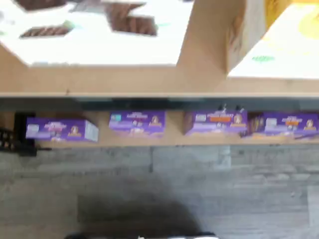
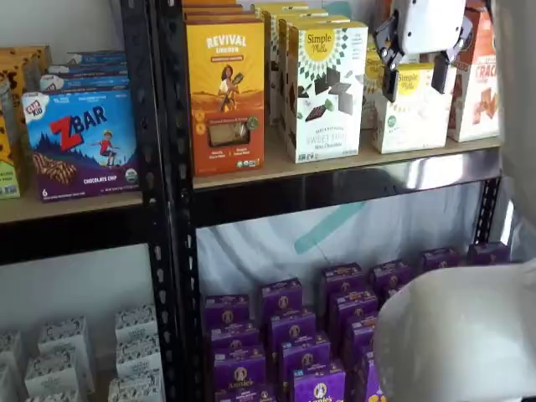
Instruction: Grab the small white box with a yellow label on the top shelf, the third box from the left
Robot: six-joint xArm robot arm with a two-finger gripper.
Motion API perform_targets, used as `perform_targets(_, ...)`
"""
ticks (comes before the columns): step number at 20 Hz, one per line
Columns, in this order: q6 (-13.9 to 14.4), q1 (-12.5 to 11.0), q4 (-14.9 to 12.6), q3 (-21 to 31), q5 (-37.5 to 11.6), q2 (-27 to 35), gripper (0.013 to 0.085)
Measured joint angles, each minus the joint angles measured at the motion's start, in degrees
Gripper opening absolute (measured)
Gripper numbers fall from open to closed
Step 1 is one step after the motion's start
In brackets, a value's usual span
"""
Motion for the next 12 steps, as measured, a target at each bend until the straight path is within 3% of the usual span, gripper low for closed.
perform_targets(5,-4.03,-4.22,0.50,-2.53,-3.66,4.47,0.0850)
perform_targets(12,-7.33,-7.66,1.59,-5.08,-6.63,9.25,0.0850)
